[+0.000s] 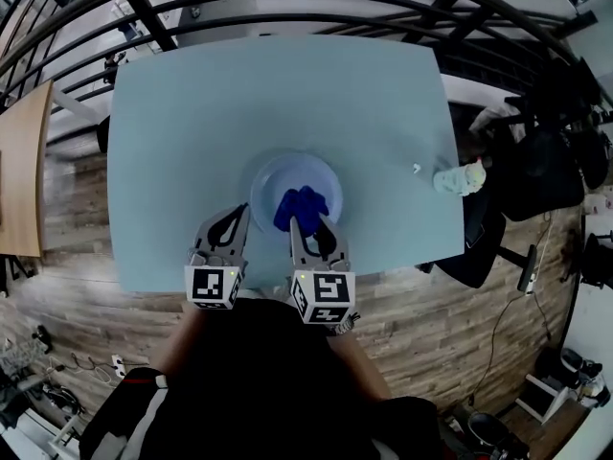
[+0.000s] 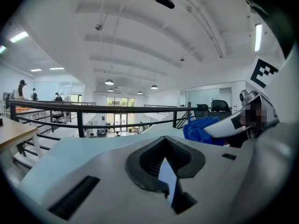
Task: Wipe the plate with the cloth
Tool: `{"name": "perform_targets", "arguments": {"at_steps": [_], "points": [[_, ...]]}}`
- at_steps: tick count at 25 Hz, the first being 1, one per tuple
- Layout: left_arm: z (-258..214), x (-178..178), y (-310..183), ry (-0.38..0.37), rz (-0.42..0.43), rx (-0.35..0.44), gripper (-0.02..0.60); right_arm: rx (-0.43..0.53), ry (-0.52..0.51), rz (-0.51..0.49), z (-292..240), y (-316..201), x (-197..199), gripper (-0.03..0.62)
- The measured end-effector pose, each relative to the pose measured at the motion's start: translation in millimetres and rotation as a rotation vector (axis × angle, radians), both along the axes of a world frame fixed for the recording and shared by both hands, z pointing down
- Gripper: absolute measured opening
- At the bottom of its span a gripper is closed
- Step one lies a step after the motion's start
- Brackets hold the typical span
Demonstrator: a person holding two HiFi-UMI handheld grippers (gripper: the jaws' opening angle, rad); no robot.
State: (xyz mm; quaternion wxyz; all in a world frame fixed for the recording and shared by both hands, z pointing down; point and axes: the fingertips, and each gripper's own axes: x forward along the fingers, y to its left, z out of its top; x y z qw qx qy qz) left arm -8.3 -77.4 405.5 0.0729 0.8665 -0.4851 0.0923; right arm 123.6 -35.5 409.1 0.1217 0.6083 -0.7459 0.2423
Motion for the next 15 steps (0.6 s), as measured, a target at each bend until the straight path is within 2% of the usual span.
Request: {"name": "perform_targets", "arguments": {"at_steps": [15], "points": [[42,13,-37,-0.056,-0.075,-0.089,0.002,-0.157,-0.005,-0.135,73,-57,-2,0.120]]}}
